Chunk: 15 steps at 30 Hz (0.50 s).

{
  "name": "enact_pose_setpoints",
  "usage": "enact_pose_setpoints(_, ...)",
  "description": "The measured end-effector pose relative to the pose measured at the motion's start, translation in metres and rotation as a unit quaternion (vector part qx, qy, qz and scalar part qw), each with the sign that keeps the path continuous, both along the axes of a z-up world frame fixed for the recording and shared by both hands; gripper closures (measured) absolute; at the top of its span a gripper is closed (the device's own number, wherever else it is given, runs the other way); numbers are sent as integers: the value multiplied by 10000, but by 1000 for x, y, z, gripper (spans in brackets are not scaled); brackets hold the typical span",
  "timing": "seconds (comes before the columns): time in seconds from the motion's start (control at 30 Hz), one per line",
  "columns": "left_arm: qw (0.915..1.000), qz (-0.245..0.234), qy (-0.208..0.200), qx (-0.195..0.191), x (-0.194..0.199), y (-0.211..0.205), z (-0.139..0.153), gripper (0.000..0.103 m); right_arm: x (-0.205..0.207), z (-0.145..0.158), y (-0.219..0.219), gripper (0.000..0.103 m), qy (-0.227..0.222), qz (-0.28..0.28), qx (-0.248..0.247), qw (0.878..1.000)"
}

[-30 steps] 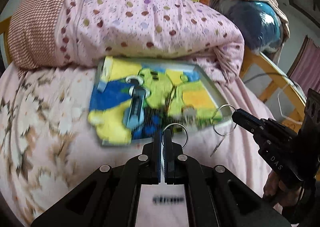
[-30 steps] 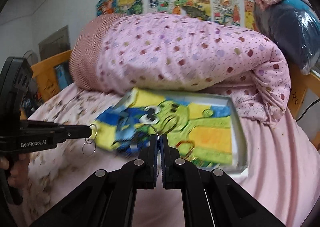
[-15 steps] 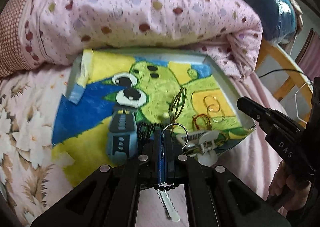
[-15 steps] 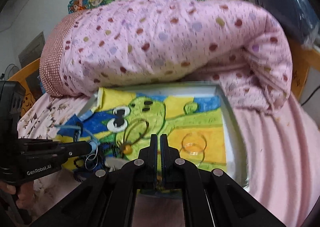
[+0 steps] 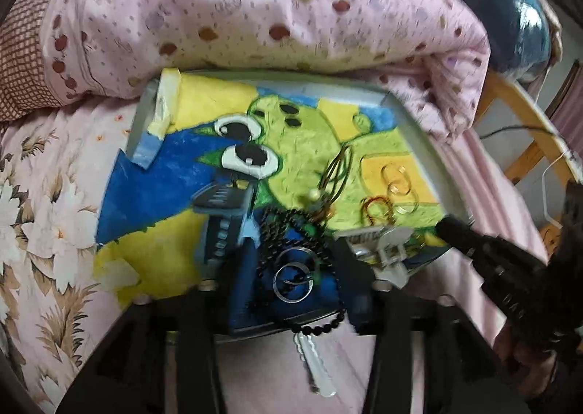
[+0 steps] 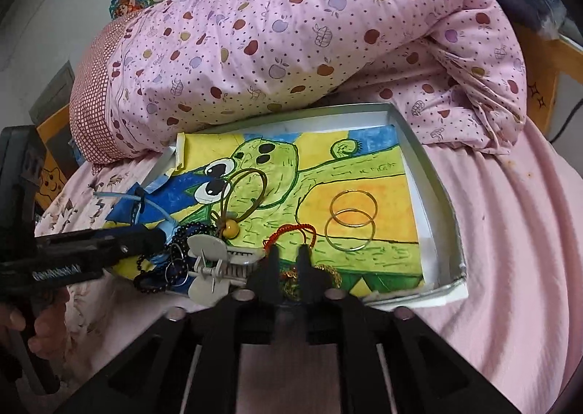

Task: Organize jewelry
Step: 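Carry the held ring toward the tray with the left tool while the right tool carries its rings, then open the left tool over the tray releasing the ring while the right tool releases its rings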

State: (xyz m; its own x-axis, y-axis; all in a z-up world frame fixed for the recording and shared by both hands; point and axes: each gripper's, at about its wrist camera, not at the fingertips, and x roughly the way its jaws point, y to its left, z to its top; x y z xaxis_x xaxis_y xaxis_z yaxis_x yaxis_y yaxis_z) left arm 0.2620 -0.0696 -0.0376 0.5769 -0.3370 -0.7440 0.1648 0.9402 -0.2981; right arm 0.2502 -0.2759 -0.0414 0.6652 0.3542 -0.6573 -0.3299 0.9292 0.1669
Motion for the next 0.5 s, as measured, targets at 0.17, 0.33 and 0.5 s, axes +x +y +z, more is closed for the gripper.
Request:
enact_pose_setpoints(0.17, 9997, 55, -233, 30, -10, 2, 18, 54, -14, 11, -7, 52, -203, -89, 106, 9997)
enact_pose_setpoints(0.33, 9979, 188, -617, -54, -29, 11, 39, 36, -30, 29, -10, 31, -507, -58, 227, 9984)
enact_pose_setpoints(0.5, 9948, 301, -953, 191, -53, 15, 55, 31, -51, 48, -11, 10, -811, 31, 395, 9959)
